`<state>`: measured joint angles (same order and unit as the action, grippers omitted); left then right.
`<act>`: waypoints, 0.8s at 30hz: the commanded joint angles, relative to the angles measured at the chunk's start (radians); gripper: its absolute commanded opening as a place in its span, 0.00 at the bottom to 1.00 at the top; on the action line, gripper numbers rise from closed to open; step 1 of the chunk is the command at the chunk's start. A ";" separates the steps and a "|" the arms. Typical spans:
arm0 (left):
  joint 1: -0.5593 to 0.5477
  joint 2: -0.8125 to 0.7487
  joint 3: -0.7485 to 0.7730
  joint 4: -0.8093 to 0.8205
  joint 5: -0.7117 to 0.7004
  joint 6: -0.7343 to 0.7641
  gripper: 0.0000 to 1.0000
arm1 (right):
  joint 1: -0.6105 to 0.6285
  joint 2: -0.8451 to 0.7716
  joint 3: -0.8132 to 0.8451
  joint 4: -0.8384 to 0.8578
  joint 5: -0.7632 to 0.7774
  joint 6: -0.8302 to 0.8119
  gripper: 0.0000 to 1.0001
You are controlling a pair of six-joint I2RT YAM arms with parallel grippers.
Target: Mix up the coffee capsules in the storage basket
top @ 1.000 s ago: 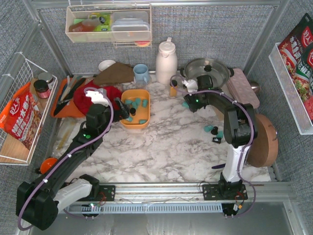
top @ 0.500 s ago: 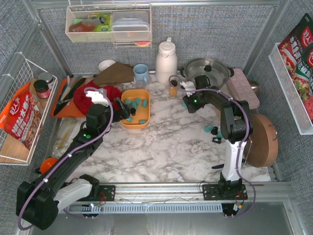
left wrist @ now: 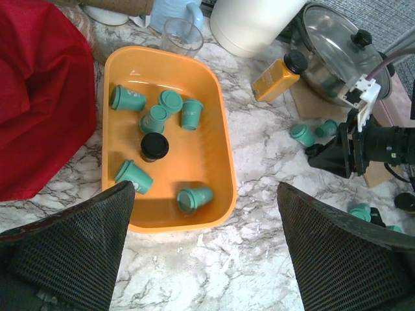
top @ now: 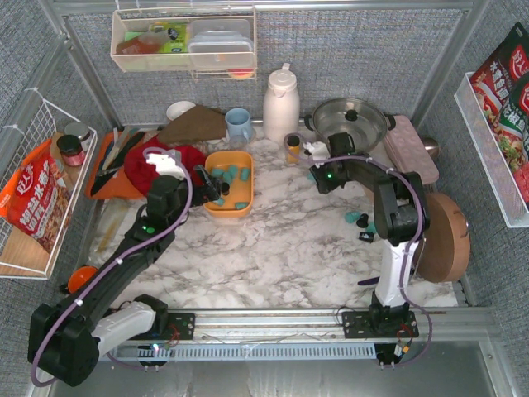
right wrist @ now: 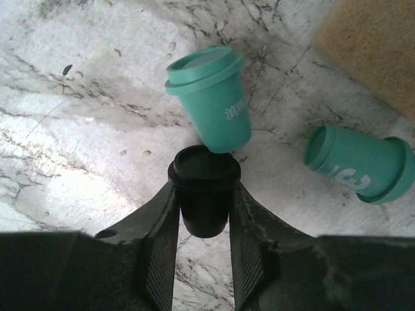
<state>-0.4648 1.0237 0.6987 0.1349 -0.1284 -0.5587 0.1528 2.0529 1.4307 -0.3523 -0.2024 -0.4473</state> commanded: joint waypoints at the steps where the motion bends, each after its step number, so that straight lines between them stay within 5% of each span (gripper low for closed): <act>1: 0.000 -0.012 -0.002 0.032 0.004 -0.009 0.99 | 0.009 -0.031 -0.038 0.030 -0.025 -0.018 0.29; 13: -0.002 -0.024 0.005 0.037 0.032 -0.036 0.99 | 0.059 -0.327 -0.292 0.251 -0.086 0.066 0.26; 24: -0.028 0.054 0.062 0.061 0.161 -0.057 0.99 | 0.255 -0.730 -0.651 0.560 -0.258 0.034 0.26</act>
<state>-0.4763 1.0534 0.7341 0.1497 -0.0383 -0.6102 0.3450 1.4063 0.8570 0.0372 -0.3744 -0.3927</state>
